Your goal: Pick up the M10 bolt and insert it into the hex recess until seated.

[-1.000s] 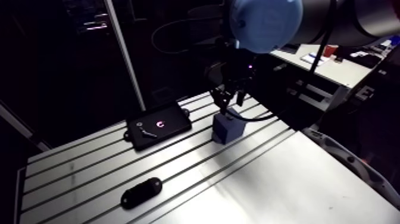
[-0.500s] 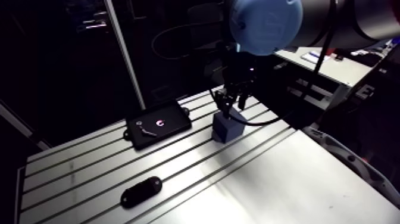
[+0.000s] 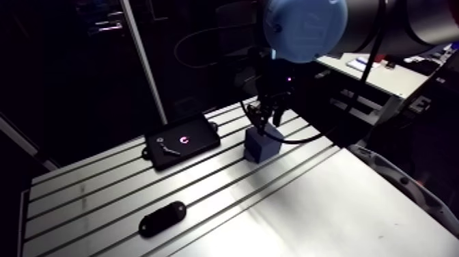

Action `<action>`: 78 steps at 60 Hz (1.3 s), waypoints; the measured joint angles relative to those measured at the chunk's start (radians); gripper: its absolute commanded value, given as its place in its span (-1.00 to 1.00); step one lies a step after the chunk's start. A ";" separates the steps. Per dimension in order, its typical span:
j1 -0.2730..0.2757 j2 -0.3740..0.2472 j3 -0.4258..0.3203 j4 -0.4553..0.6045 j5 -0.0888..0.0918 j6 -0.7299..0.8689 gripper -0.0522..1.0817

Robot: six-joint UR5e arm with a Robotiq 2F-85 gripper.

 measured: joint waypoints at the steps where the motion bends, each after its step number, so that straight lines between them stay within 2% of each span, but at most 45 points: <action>1: 0.000 0.000 0.000 0.000 0.000 0.001 -0.14; 36: 0.004 0.014 -0.003 -0.005 0.010 0.017 -0.07; 78: 0.008 0.030 -0.019 -0.006 0.011 0.024 -0.02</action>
